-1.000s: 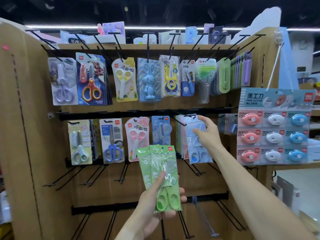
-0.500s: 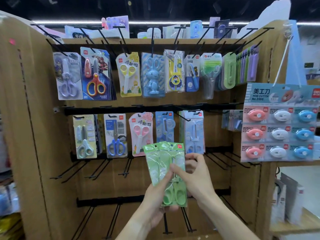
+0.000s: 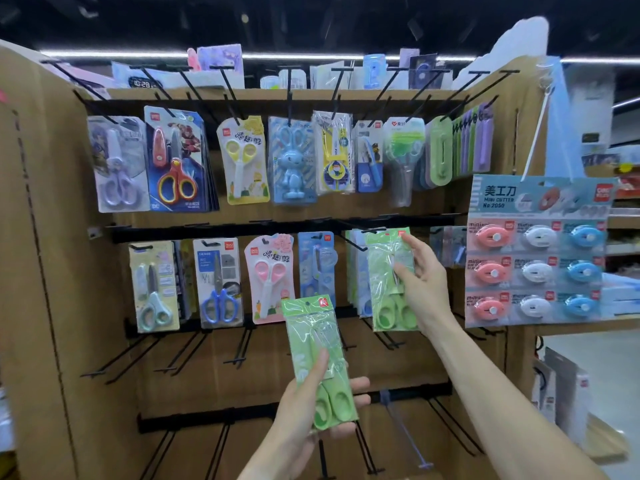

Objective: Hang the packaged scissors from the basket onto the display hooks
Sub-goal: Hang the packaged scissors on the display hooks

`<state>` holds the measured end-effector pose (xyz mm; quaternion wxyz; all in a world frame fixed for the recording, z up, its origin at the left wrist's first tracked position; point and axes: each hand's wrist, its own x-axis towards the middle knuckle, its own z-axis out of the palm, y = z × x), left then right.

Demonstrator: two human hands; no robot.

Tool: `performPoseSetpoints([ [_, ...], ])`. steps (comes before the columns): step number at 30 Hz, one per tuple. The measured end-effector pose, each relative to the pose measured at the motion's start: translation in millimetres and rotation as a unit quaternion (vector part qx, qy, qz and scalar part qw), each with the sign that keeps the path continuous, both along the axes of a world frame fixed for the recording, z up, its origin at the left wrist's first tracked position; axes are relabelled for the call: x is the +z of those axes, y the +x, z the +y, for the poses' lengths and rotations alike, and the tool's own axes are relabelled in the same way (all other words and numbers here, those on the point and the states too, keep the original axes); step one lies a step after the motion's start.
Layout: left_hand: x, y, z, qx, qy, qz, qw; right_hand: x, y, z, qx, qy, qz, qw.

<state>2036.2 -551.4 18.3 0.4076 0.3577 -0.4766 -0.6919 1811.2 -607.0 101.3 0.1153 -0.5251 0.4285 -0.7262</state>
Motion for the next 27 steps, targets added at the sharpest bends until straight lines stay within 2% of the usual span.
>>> performPoseSetpoints([
  [10,-1,7,-4,0.000,-0.016,0.003,1.000,6,-9,-36,-0.021,0.057,0.006,0.998],
  [13,-1,9,-3,0.005,-0.023,-0.002,1.000,11,-10,-47,-0.032,0.104,0.015,0.994],
  [16,0,12,-2,0.017,-0.040,-0.007,0.999,21,-8,-55,-0.049,0.172,0.062,0.982],
  [18,0,12,-2,0.026,-0.046,-0.005,0.999,24,-5,-56,-0.083,0.201,0.101,0.971],
  [20,0,13,-2,0.031,-0.049,-0.004,0.998,15,5,-41,-0.160,0.209,0.117,0.958],
  [22,-1,12,-3,0.038,-0.049,-0.006,0.998,-9,24,-13,-0.198,0.148,0.077,0.966],
  [24,-4,8,-6,0.035,-0.054,-0.009,0.998,-40,53,22,-0.064,0.090,0.021,0.994],
  [26,-7,-1,-8,0.016,-0.061,-0.015,0.998,-66,78,44,0.083,0.100,-0.012,0.991],
  [27,-9,-6,-8,0.000,-0.066,-0.024,0.998,-78,84,47,0.111,0.106,-0.025,0.988],
])
